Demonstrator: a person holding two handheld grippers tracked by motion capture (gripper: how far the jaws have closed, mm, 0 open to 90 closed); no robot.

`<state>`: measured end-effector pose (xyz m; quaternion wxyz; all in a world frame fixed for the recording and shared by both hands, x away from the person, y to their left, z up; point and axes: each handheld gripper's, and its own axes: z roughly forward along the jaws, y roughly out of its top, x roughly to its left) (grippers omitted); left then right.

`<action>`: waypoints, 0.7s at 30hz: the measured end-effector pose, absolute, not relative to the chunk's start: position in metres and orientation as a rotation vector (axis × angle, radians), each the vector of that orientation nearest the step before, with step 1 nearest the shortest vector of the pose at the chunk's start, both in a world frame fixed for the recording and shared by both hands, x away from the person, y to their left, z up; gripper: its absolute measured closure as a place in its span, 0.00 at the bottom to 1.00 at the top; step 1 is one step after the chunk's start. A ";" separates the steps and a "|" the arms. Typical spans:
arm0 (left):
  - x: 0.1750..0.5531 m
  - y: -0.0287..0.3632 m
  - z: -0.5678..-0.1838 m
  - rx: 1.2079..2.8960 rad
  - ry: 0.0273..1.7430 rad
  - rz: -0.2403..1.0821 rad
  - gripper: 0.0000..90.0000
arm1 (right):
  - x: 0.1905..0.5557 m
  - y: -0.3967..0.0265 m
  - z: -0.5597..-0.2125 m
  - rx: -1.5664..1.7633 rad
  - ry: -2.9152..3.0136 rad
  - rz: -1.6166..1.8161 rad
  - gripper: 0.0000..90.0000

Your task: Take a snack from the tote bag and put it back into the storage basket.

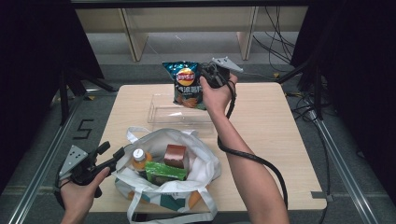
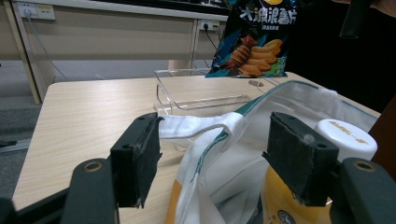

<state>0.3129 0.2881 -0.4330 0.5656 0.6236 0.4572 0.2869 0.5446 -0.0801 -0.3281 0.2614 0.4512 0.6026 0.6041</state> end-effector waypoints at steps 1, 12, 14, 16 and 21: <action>0.313 0.288 -0.433 1.466 1.075 0.675 0.38 | 0.544 -0.079 -0.328 1.238 1.628 1.641 1.00; 0.313 0.289 -0.433 1.465 1.073 0.673 0.38 | 0.547 -0.076 -0.328 1.243 1.626 1.646 1.00; 0.313 0.288 -0.433 1.465 1.073 0.674 0.38 | 0.548 -0.075 -0.328 1.242 1.624 1.649 1.00; 0.313 0.288 -0.433 1.466 1.073 0.674 0.38 | 0.549 -0.075 -0.328 1.220 1.629 1.646 1.00; 0.313 0.289 -0.433 1.462 1.071 0.675 0.38 | 0.550 -0.073 -0.328 1.227 1.631 1.644 1.00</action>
